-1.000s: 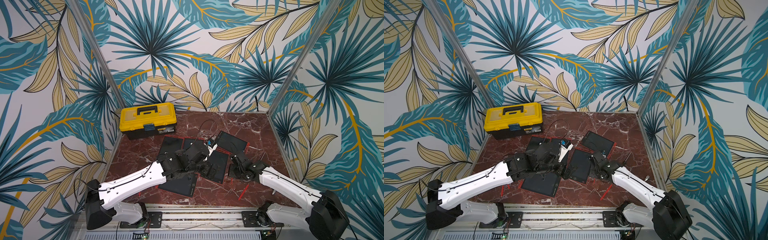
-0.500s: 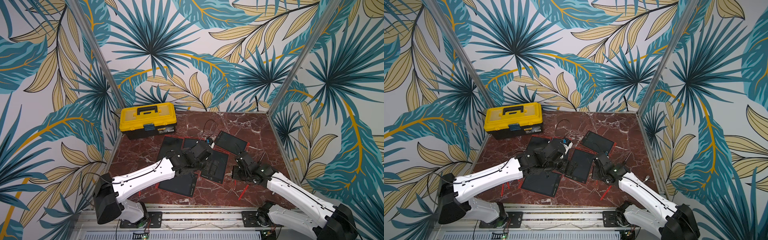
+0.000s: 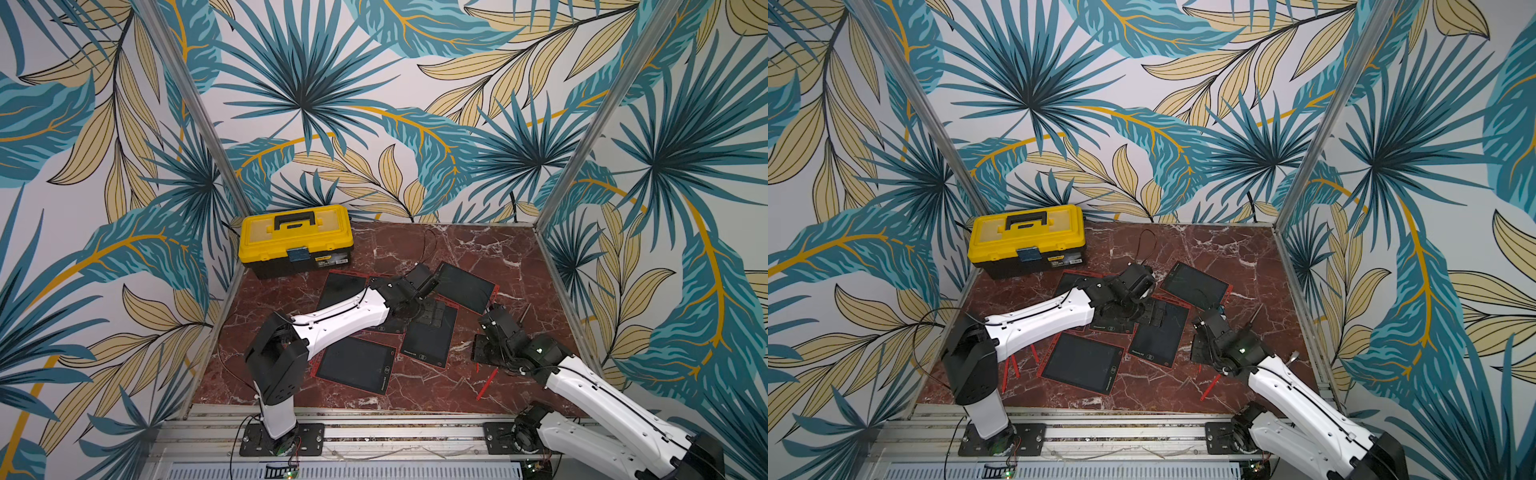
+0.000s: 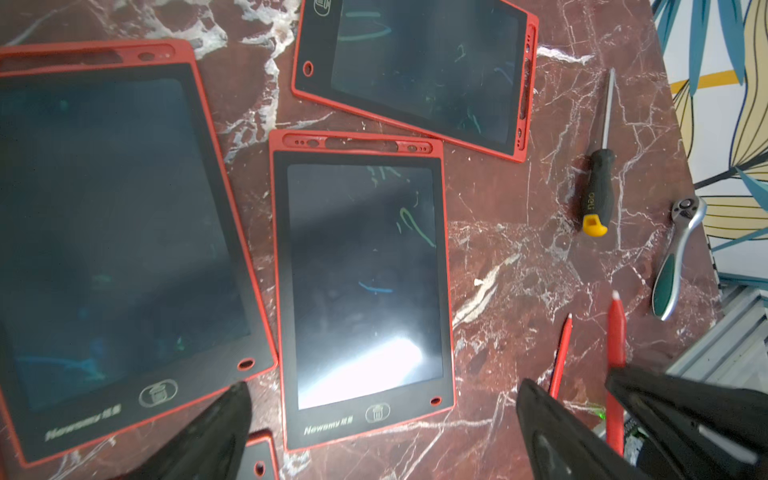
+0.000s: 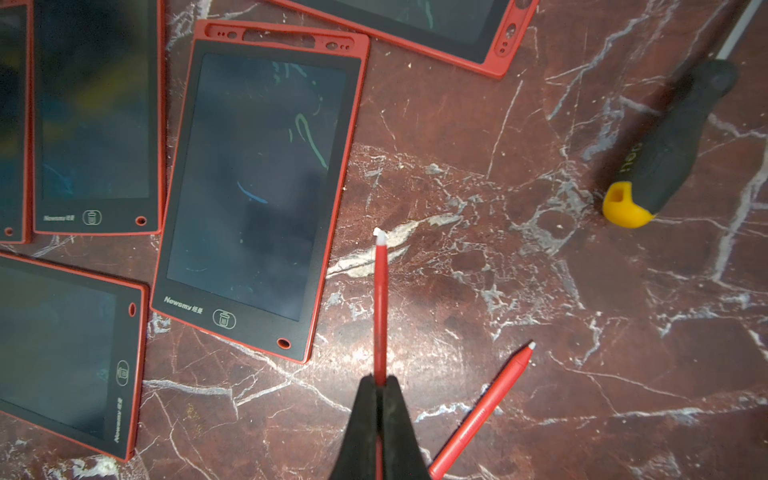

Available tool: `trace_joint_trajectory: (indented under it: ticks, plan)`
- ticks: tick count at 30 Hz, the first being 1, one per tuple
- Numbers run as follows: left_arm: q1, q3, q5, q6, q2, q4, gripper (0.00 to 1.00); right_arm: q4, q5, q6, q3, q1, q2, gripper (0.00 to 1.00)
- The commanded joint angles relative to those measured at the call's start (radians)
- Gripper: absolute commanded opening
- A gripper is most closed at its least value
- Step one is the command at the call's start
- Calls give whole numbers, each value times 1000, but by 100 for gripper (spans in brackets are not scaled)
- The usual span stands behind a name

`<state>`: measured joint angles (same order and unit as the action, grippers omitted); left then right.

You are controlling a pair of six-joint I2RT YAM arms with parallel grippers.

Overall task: Place the stylus back onto the writing tablet
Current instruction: Pick up the stylus from the center of the board, then adjust the writing tablet at the center of the board.

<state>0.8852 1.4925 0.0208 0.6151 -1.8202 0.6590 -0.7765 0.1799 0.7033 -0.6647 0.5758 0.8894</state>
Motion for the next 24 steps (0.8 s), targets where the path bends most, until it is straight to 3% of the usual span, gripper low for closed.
trace_joint_trajectory:
  ticks: [1,20,24]
  plan:
    - [-21,73,30,-7,-58,0,100,-32,22,16,28,3,-25,0]
    - [-105,252,27,-131,-288,-25,100,-41,6,57,52,4,-71,0]
    - [-130,294,87,-116,-338,-42,99,-63,20,46,48,4,-79,0]
